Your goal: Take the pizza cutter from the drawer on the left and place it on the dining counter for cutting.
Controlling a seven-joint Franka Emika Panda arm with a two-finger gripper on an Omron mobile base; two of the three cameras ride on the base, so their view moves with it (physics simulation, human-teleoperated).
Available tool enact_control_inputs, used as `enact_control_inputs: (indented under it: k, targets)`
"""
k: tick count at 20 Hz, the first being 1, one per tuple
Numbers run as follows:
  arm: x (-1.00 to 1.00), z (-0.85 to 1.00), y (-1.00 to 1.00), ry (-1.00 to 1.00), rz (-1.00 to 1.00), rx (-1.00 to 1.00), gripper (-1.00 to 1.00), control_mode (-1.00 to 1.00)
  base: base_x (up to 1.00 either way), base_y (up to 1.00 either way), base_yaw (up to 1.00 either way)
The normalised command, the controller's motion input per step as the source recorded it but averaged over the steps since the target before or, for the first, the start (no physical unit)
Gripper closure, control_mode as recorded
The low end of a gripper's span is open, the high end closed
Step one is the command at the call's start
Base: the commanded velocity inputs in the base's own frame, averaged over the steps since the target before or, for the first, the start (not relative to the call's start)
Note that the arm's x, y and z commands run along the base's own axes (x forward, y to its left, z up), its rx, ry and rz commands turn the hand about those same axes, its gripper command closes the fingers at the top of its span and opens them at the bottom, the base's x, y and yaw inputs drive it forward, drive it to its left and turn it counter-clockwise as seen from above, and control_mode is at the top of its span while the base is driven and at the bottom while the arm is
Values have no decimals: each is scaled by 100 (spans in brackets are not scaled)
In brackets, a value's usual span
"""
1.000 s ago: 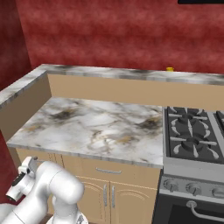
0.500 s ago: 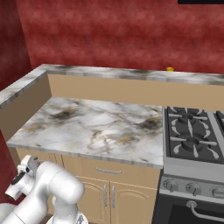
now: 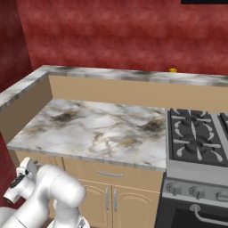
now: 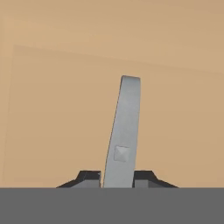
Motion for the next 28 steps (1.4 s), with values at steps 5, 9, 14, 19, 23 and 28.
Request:
enact_control_inputs:
  k: [5, 9, 14, 19, 23, 28]
  targets:
    - [-59, -15, 0, 0, 0, 0, 100, -100, 0, 0, 0]
    - [-71, -16, 0, 0, 0, 0, 100, -100, 0, 0, 0]
    - [-80, -13, 0, 6, 0, 2, 100, -100, 0, 0, 0]
    - [-80, -13, 0, 8, 0, 3, 100, -100, 0, 0, 0]
    - [-76, -12, 0, 9, 0, 5, 100, -100, 0, 0, 0]
    - [-77, -11, 0, 9, 0, 4, 100, -100, 0, 0, 0]
